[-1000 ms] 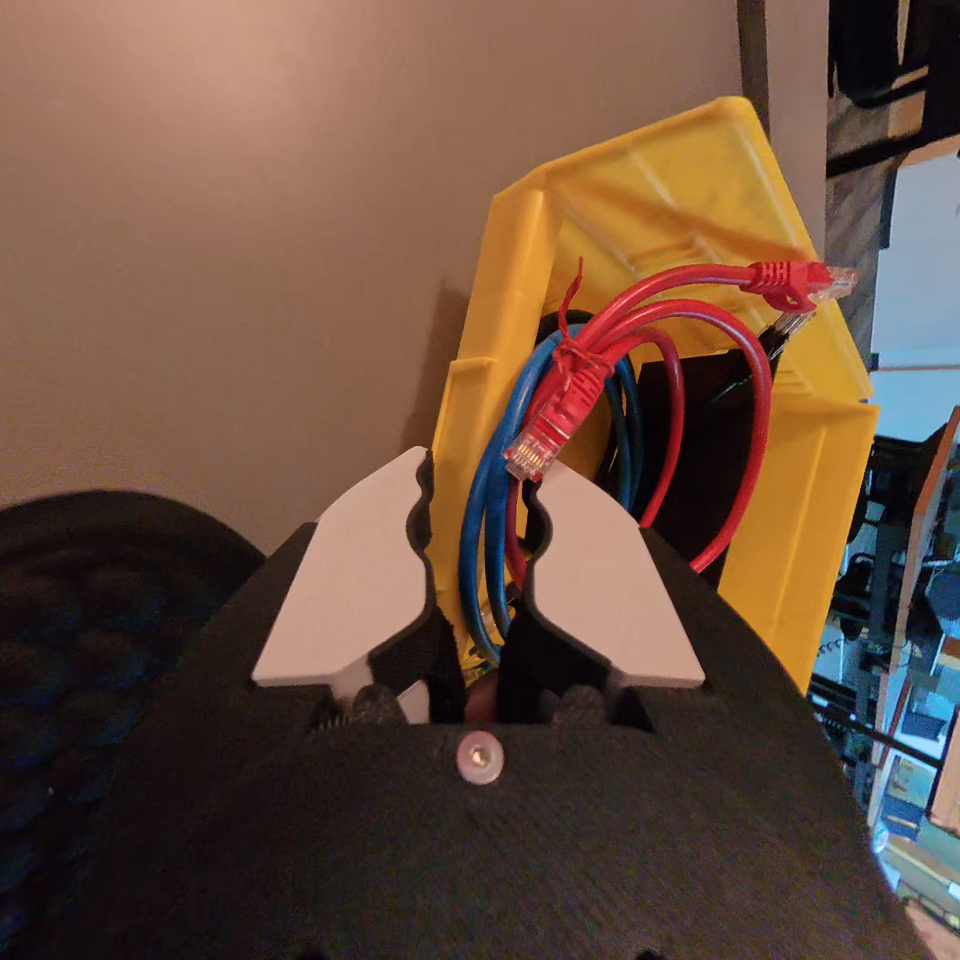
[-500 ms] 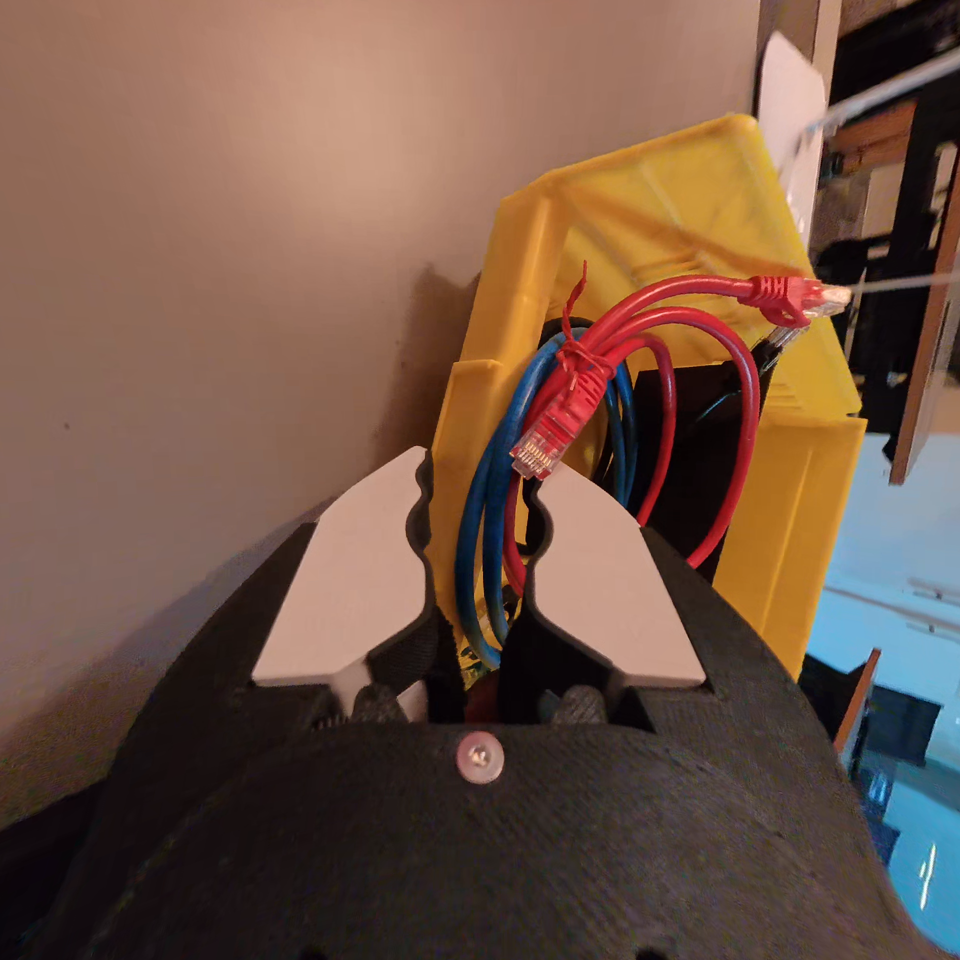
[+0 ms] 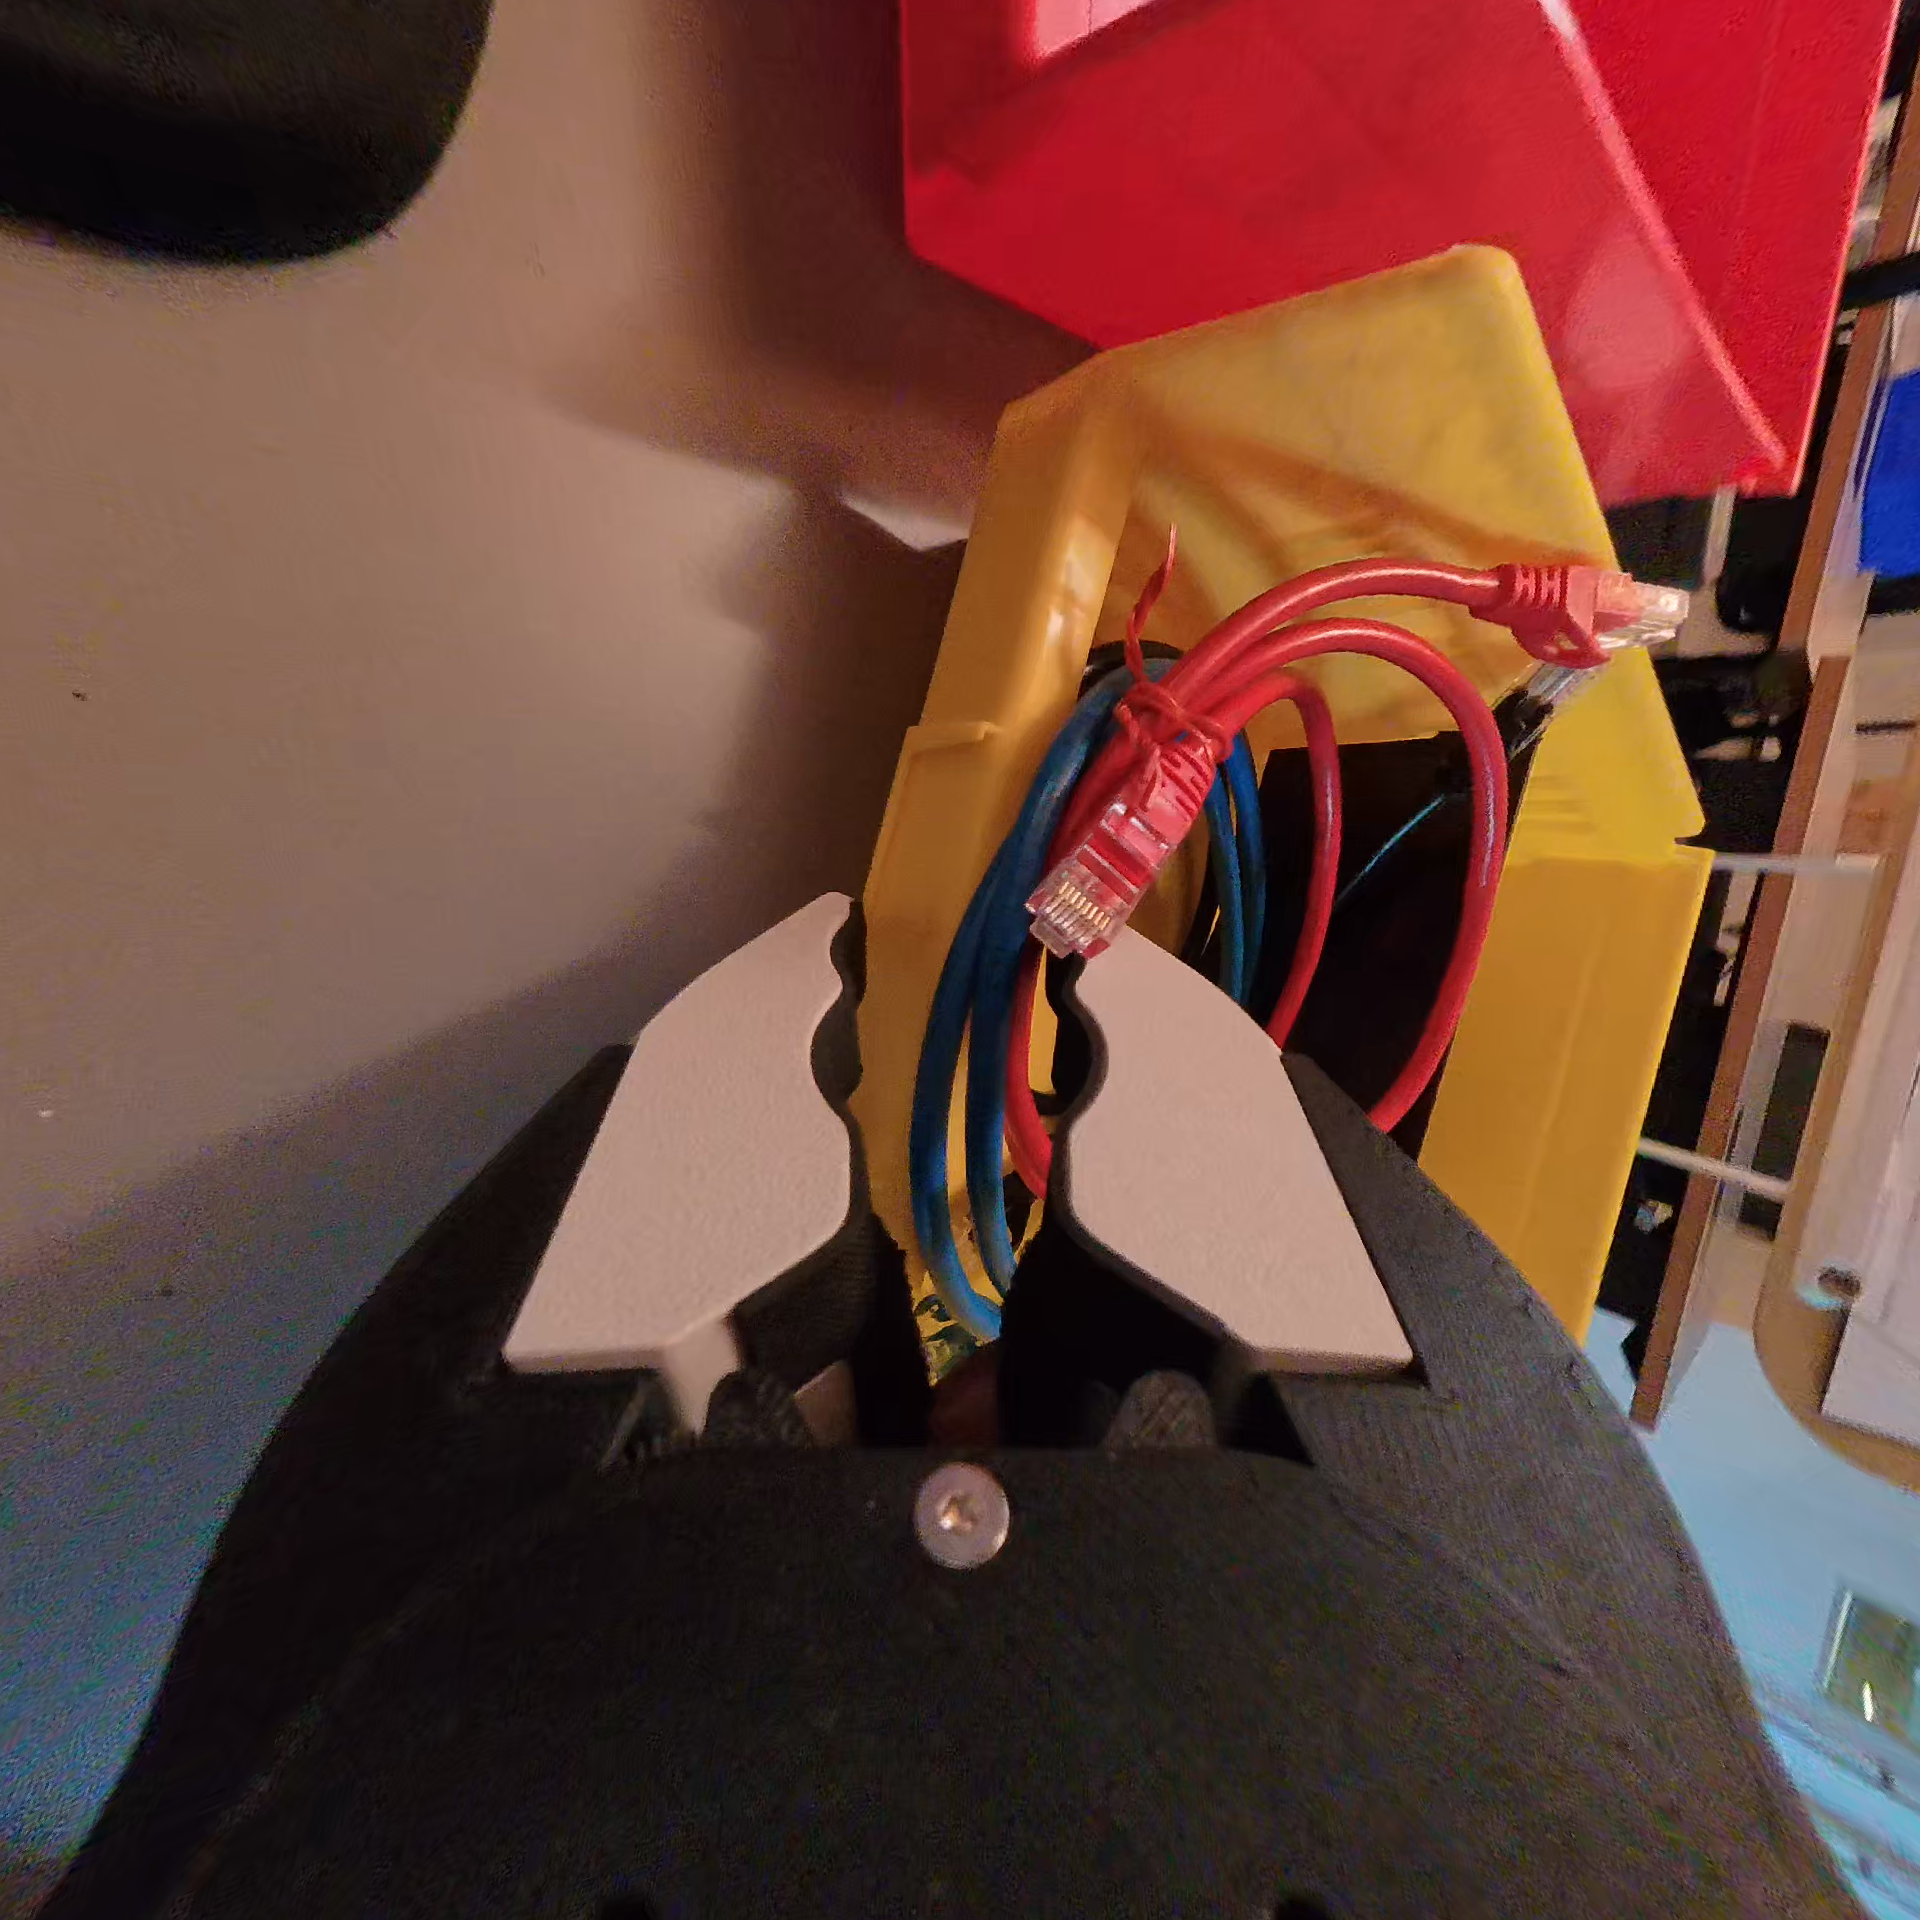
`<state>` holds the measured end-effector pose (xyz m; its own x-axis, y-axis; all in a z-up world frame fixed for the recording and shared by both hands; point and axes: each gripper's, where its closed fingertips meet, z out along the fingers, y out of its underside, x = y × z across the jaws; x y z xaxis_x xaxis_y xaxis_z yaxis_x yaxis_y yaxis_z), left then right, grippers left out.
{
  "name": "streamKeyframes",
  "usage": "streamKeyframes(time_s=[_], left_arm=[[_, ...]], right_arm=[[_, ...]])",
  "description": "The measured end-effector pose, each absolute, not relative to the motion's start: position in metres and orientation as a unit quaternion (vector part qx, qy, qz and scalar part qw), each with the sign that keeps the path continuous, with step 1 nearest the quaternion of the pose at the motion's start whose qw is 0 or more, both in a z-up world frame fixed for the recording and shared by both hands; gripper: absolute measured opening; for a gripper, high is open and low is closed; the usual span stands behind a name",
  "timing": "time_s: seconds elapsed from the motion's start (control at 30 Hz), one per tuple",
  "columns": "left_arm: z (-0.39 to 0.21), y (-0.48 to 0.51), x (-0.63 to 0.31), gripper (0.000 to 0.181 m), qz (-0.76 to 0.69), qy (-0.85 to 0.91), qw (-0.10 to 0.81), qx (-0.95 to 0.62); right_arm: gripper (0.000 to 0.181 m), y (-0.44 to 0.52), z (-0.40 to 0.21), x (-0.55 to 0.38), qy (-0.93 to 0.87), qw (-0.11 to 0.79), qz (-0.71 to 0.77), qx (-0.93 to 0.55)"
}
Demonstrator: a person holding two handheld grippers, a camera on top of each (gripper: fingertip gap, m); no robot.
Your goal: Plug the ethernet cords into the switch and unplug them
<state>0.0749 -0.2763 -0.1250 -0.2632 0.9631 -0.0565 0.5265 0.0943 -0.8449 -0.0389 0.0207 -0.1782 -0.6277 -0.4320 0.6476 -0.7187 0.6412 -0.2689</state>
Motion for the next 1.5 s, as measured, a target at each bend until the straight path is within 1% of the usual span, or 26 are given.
streamKeyframes(time_s=[0.03,0.1,0.13,0.27,0.4,0.57,0.67,0.83,0.87,0.9,0.93,1.0,1.1,1.2,1.27,1.33,1.4,1.47,1.5], left_arm=[[-0.130,-0.274,0.075,0.046,0.385,-0.690,0.275,-0.548],[-0.135,-0.289,0.085,0.011,0.396,-0.707,0.223,-0.541],[-0.135,-0.296,0.089,0.008,0.408,-0.712,0.204,-0.534],[-0.134,-0.312,0.109,0.008,0.408,-0.736,0.206,-0.500],[-0.133,-0.337,0.144,0.010,0.421,-0.766,0.173,-0.453],[-0.133,-0.350,0.179,0.009,0.419,-0.790,0.164,-0.416],[-0.132,-0.355,0.196,0.009,0.418,-0.801,0.146,-0.403],[-0.133,-0.344,0.209,0.007,0.386,-0.814,0.145,-0.408],[-0.133,-0.341,0.211,0.008,0.380,-0.815,0.144,-0.413],[-0.133,-0.338,0.213,0.008,0.374,-0.815,0.142,-0.419],[-0.134,-0.335,0.214,0.011,0.370,-0.815,0.138,-0.424],[-0.133,-0.337,0.220,0.026,0.375,-0.816,0.120,-0.423],[-0.126,-0.344,0.224,0.056,0.399,-0.815,0.108,-0.406],[-0.118,-0.353,0.224,0.085,0.432,-0.809,0.113,-0.383],[-0.114,-0.356,0.224,0.101,0.445,-0.804,0.111,-0.377],[-0.113,-0.356,0.221,0.110,0.455,-0.794,0.110,-0.389],[-0.115,-0.354,0.217,0.112,0.453,-0.786,0.109,-0.405],[-0.119,-0.353,0.213,0.110,0.444,-0.786,0.109,-0.415],[-0.122,-0.353,0.211,0.107,0.439,-0.787,0.109,-0.419]], right_arm=[[0.033,0.016,-0.178,-0.037,-0.859,0.272,0.265,0.343],[0.033,0.008,-0.178,-0.032,-0.849,0.268,0.272,0.365],[0.033,0.004,-0.178,-0.030,-0.844,0.266,0.276,0.374],[0.033,-0.013,-0.178,-0.024,-0.824,0.259,0.291,0.411],[0.033,-0.034,-0.177,-0.020,-0.805,0.258,0.304,0.440],[0.033,-0.061,-0.177,-0.016,-0.782,0.260,0.315,0.471],[0.033,-0.077,-0.176,-0.014,-0.762,0.264,0.326,0.492],[0.033,-0.098,-0.174,-0.012,-0.732,0.291,0.347,0.510],[0.037,-0.100,-0.173,-0.012,-0.741,0.287,0.354,0.493],[0.050,-0.101,-0.171,-0.008,-0.754,0.271,0.369,0.472],[0.063,-0.103,-0.166,-0.003,-0.763,0.248,0.396,0.448],[0.079,-0.104,-0.149,0.009,-0.767,0.196,0.454,0.409],[0.103,-0.105,-0.091,0.031,-0.723,0.133,0.586,0.342],[0.114,-0.098,-0.017,0.051,-0.620,0.053,0.746,0.235],[0.111,-0.093,0.011,0.060,-0.561,0.018,0.810,0.168],[0.110,-0.099,0.009,0.072,-0.547,0.004,0.826,0.135],[0.109,-0.113,-0.010,0.087,-0.568,-0.008,0.816,0.112],[0.098,-0.131,-0.039,0.093,-0.611,-0.029,0.789,0.068],[0.098,-0.140,-0.056,0.097,-0.637,-0.048,0.768,0.047]])
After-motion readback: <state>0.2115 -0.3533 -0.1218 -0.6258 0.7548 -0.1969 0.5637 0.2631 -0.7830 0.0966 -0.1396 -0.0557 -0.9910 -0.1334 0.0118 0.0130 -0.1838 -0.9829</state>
